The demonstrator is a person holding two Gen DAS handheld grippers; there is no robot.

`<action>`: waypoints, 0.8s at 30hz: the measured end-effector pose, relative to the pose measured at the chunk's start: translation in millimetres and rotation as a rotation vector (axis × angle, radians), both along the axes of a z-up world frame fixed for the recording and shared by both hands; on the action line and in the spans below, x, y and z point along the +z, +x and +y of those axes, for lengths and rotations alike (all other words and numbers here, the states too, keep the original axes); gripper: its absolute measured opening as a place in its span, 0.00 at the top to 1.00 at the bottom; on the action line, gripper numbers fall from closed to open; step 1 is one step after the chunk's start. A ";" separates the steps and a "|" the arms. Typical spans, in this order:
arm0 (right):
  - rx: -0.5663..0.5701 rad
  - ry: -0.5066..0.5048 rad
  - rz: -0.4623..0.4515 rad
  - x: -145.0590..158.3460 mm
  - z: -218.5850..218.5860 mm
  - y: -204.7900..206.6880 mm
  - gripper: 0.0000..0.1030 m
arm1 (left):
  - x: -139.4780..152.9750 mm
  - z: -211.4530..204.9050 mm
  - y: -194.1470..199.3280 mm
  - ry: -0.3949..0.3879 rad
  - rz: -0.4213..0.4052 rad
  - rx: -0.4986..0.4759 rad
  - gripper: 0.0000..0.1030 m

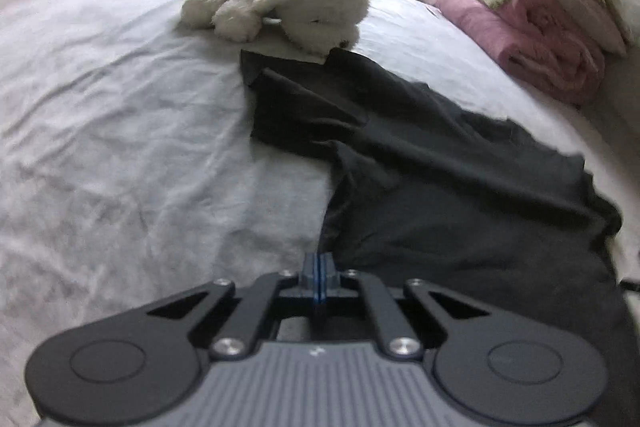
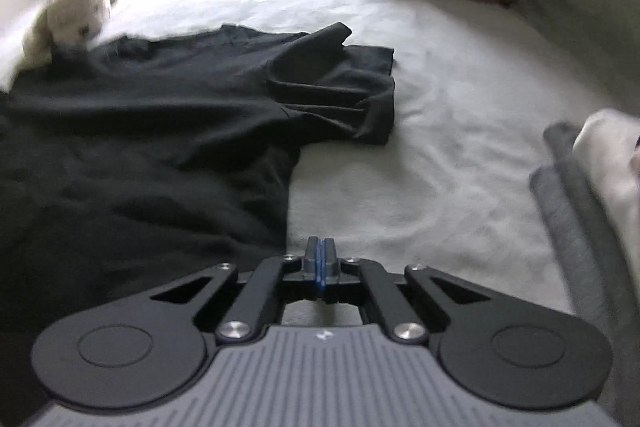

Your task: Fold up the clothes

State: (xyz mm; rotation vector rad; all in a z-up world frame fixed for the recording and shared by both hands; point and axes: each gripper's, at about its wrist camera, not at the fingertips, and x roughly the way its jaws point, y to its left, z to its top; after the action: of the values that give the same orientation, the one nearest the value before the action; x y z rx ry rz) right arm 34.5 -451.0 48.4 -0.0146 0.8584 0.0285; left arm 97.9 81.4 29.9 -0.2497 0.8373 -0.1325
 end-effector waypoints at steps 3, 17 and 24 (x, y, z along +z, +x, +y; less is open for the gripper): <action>-0.031 0.065 -0.012 4.7 -4.2 -1.6 0.88 | 4.3 3.7 -0.1 -0.042 -0.007 0.012 0.99; 0.063 -0.060 0.001 -5.9 40.1 1.4 0.98 | -7.8 -16.7 0.0 0.088 -0.004 -0.027 0.97; 0.053 -0.069 0.001 -8.7 34.2 3.6 0.98 | -5.9 -13.0 -0.8 0.079 0.000 -0.024 0.96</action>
State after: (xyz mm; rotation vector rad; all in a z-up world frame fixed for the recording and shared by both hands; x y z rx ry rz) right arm 38.1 -416.8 39.7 -0.1021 0.8592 0.0485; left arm 97.1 68.4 24.0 -0.1656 0.8444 -0.1217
